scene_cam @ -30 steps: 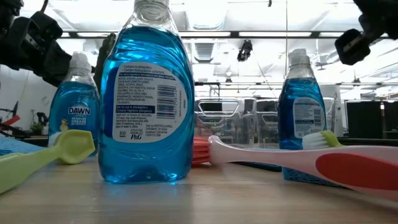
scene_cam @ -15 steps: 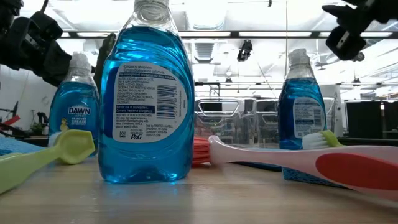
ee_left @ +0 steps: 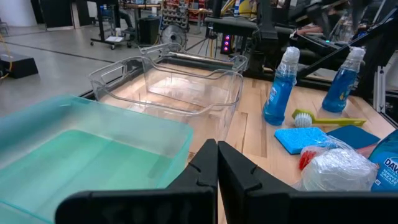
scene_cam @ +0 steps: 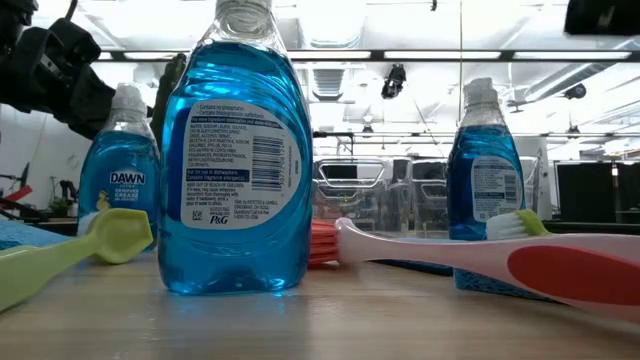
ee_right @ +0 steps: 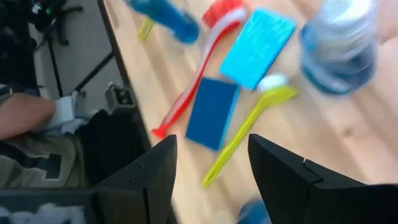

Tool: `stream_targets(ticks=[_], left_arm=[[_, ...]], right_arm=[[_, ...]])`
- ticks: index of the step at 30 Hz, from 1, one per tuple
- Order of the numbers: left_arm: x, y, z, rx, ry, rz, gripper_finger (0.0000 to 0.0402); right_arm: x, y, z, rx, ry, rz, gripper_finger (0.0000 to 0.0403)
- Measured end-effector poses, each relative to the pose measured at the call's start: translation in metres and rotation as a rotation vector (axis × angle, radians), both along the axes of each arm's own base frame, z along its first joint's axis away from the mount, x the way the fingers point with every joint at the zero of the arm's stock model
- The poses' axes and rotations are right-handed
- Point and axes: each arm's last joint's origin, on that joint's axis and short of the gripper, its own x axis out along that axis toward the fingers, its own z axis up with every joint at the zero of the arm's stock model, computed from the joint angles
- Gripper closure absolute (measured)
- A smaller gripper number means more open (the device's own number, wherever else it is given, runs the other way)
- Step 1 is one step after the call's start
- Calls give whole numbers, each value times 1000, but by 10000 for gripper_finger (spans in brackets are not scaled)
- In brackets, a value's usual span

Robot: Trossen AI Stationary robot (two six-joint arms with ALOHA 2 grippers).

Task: Pick & Place Kitchen Sink Supplies
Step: Put the blue dishwashing liquid bottle into the right transparent bin

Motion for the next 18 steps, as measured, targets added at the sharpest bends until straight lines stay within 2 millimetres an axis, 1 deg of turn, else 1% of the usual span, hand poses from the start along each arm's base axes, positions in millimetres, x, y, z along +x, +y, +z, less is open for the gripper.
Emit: stream_targets(ticks=[2, 8, 10, 12, 15, 18], left_arm=[[0, 0, 0, 0, 0, 0, 396], [0, 0, 0, 0, 0, 0, 396], [0, 0, 0, 0, 0, 0, 396], [0, 0, 0, 0, 0, 0, 396], [0, 0, 0, 0, 0, 0, 396], [0, 0, 0, 0, 0, 0, 396]], right_arm=[[4, 11, 9, 17, 61, -6, 208], [4, 42, 22, -16, 407, -58, 209], [6, 53, 28, -9, 469, -81, 209], [8, 65, 31, 4, 495, -94, 209], [11, 83, 31, -1, 525, -112, 209], [10, 95, 21, -87, 621, -126, 209]])
